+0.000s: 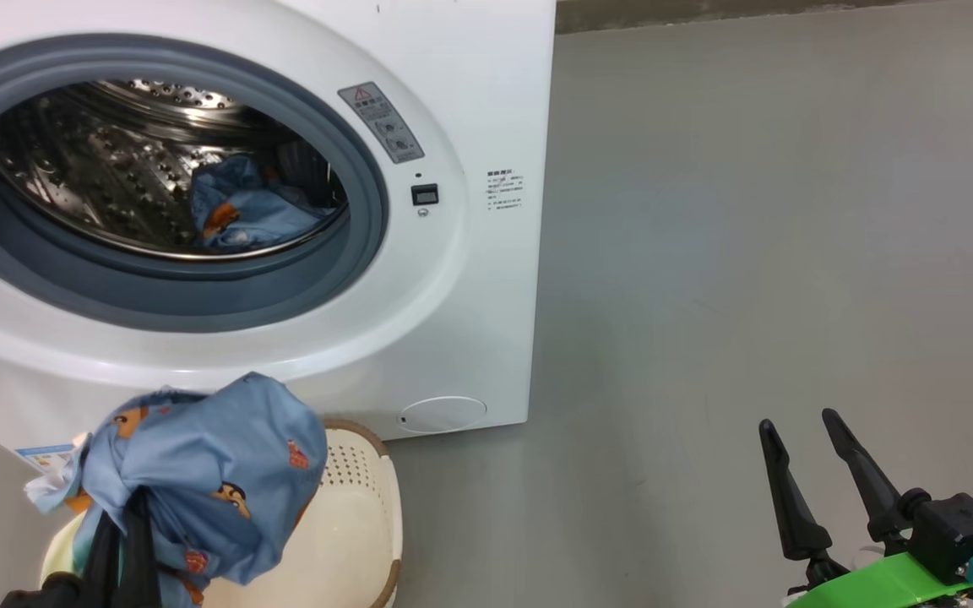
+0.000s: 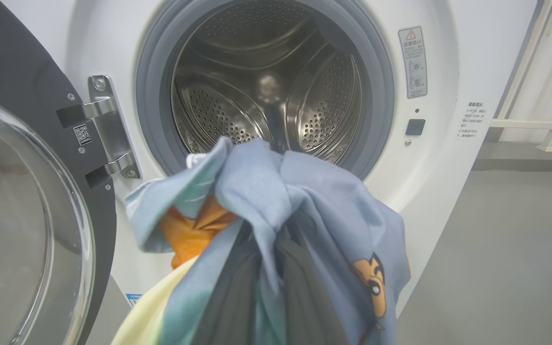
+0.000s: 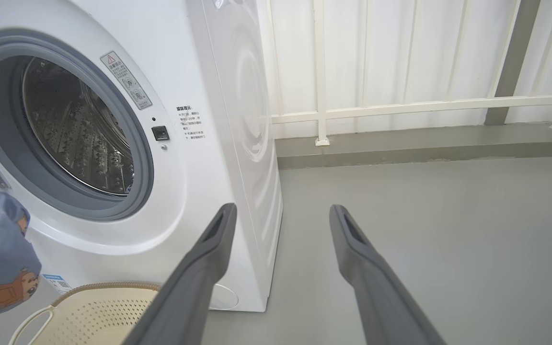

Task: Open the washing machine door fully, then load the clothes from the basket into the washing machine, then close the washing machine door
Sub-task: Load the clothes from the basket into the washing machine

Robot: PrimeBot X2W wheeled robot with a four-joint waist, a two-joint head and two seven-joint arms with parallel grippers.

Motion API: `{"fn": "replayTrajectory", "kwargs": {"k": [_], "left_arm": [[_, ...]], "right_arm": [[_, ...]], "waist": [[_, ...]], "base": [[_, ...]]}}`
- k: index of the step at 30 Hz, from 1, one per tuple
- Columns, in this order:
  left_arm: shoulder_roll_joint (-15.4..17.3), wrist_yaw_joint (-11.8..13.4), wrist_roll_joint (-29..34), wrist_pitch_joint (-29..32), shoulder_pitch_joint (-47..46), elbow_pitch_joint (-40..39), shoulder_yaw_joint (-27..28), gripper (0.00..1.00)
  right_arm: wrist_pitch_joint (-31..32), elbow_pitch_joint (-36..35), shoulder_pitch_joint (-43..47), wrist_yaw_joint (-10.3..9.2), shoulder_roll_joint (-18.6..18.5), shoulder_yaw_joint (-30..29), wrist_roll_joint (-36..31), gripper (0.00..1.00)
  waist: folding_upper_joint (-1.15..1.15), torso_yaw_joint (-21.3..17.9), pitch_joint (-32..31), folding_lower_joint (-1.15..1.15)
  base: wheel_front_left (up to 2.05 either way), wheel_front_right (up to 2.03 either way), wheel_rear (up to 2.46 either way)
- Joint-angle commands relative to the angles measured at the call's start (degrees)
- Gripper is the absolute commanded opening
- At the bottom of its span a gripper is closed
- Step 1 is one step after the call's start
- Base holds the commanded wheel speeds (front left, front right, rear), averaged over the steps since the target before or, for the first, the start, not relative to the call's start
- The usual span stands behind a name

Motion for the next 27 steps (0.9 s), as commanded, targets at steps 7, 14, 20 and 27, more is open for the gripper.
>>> {"fn": "replayTrajectory", "kwargs": {"k": [7, 14, 20, 27], "left_arm": [[0.77, 0.54, 0.04, -0.38, -1.10, -1.62, 1.43, 0.00], [0.77, 0.92, -0.68, -0.38, -3.55, -0.63, 0.80, 0.00], [0.79, 0.54, -0.24, -0.38, -8.32, 1.18, 0.93, 0.00], [1.31, -0.20, -0.07, -0.38, -14.15, 4.58, 1.54, 0.00]], "right_arm": [[0.11, -1.81, -0.17, 0.09, -0.23, 1.29, -0.56, 1.00], [-0.10, -1.82, -0.95, 0.09, -0.13, 1.28, -0.11, 1.00], [-0.45, -1.90, -2.07, 0.09, -0.26, 1.25, -0.02, 1.00], [-0.78, -2.02, -3.43, 0.09, -0.51, 1.26, 0.15, 1.00]], "waist": [[0.00, 0.43, 1.05, 0.00], [0.00, 0.20, 4.07, 0.00], [0.00, -0.23, 7.58, 0.00], [0.00, -1.01, 10.99, 0.00]], "base": [[0.00, 0.00, 0.00], [0.00, 0.00, 0.00], [0.00, 0.00, 0.00], [0.00, 0.00, 0.00]]}}
